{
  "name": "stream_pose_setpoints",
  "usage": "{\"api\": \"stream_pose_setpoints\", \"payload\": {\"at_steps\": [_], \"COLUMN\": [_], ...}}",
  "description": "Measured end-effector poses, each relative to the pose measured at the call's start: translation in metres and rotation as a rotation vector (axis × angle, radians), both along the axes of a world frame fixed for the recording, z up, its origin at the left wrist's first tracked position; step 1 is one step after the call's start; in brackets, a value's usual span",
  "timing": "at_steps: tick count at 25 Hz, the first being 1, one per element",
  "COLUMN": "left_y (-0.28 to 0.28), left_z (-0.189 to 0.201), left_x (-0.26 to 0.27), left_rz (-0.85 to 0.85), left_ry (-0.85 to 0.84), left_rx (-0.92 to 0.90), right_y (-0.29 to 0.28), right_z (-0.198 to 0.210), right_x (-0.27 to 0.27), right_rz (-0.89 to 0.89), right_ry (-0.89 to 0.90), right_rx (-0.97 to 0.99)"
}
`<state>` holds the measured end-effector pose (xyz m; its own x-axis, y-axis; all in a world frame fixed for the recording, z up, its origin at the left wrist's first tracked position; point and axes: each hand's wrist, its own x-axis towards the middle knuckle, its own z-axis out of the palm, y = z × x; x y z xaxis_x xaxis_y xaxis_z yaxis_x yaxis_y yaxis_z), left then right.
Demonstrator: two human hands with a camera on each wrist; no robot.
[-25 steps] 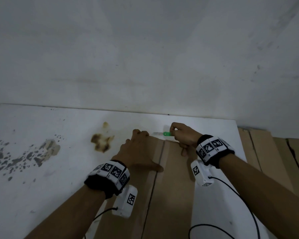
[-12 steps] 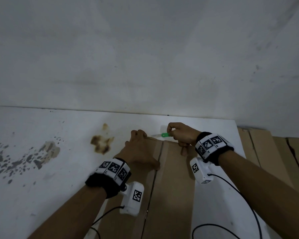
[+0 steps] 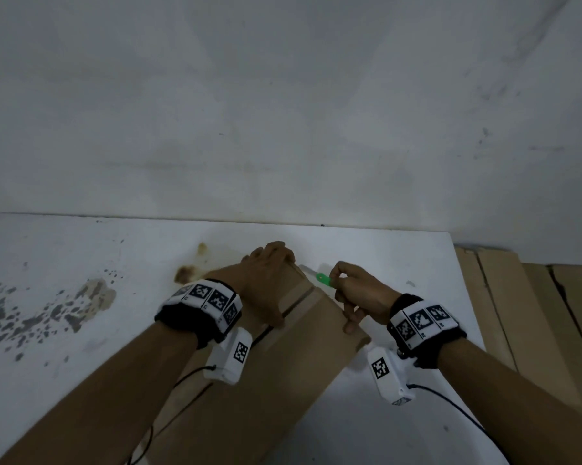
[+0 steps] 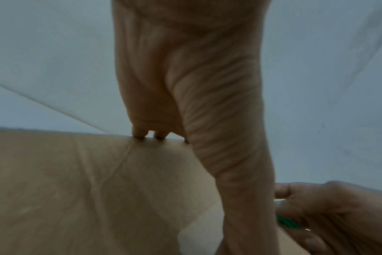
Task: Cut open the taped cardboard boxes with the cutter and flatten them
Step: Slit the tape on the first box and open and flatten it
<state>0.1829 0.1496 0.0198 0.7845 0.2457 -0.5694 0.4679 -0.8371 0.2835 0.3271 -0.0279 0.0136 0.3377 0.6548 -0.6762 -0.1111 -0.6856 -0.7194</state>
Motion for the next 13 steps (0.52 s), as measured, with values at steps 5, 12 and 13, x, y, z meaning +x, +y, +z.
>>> {"api": "stream_pose_setpoints", "payload": {"at_steps": [5, 12, 13], "left_y": [-0.011, -0.024, -0.025], "left_z": [0.003, 0.007, 0.007], "left_x": [-0.005, -0.006, -0.007], "left_rz": [-0.053, -0.150, -0.161], "left_ry": [0.150, 0.231, 0.237], "left_rx": [-0.034, 0.003, 0.010], "right_y": [-0.021, -0.031, -0.032], "right_z": [-0.011, 0.000, 0.000], "right_x": [-0.014, -0.009, -0.009], "right_rz": [0.067, 0.173, 0.180], "right_ry": [-0.053, -0.152, -0.169], "right_rx": [0.017, 0.087, 0.091]}}
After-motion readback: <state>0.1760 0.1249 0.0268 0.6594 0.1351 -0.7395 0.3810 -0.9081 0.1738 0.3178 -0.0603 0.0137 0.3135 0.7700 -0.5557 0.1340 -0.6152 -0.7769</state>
